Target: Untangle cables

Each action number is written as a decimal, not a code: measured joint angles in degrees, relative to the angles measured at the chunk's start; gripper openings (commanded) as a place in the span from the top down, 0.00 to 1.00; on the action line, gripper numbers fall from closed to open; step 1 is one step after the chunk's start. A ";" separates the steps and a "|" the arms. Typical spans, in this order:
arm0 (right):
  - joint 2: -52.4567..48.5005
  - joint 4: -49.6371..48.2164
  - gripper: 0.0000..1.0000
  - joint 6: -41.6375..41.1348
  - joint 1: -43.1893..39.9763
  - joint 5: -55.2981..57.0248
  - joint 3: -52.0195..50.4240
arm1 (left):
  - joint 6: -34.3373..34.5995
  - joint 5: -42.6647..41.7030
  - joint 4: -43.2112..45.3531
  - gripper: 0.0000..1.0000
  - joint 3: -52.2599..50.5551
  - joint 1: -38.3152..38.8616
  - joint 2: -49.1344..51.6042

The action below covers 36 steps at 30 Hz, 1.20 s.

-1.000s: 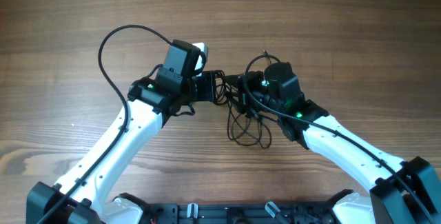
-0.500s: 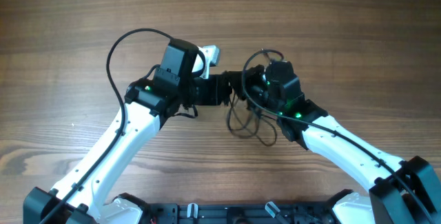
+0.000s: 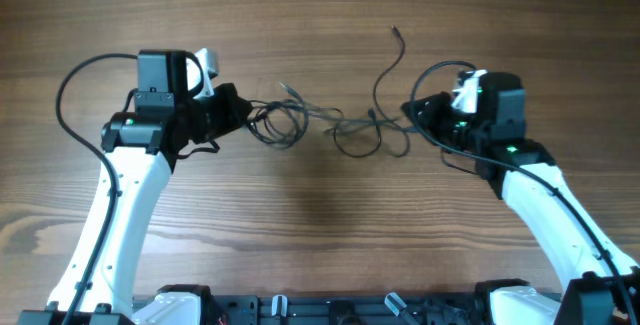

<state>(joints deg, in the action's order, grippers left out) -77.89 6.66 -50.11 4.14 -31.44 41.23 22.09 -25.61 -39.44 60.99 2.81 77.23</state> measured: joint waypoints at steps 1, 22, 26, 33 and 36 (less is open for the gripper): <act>0.00 -0.11 0.26 0.63 -0.79 -0.11 0.00 | -1.51 -0.48 0.57 0.96 0.00 -0.33 0.00; -6.75 -21.20 0.28 -27.56 20.96 -1.53 -0.13 | -14.38 -19.93 9.14 0.96 -0.02 7.76 -0.22; -10.73 -24.06 0.96 -39.01 25.03 0.72 -0.15 | -14.38 -19.91 8.76 0.96 -0.02 9.99 -0.22; -12.22 -24.65 0.96 -24.57 14.88 -4.22 -0.15 | -12.70 -11.69 -0.48 0.96 0.00 12.52 -0.37; -7.85 -24.72 0.96 -13.60 6.54 -12.68 -0.17 | -3.30 8.46 -6.08 0.96 -0.04 11.06 -0.37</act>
<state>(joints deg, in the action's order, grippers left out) -85.73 -18.06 -63.70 10.68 -44.12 41.06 18.79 -17.15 -45.52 60.95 13.87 76.86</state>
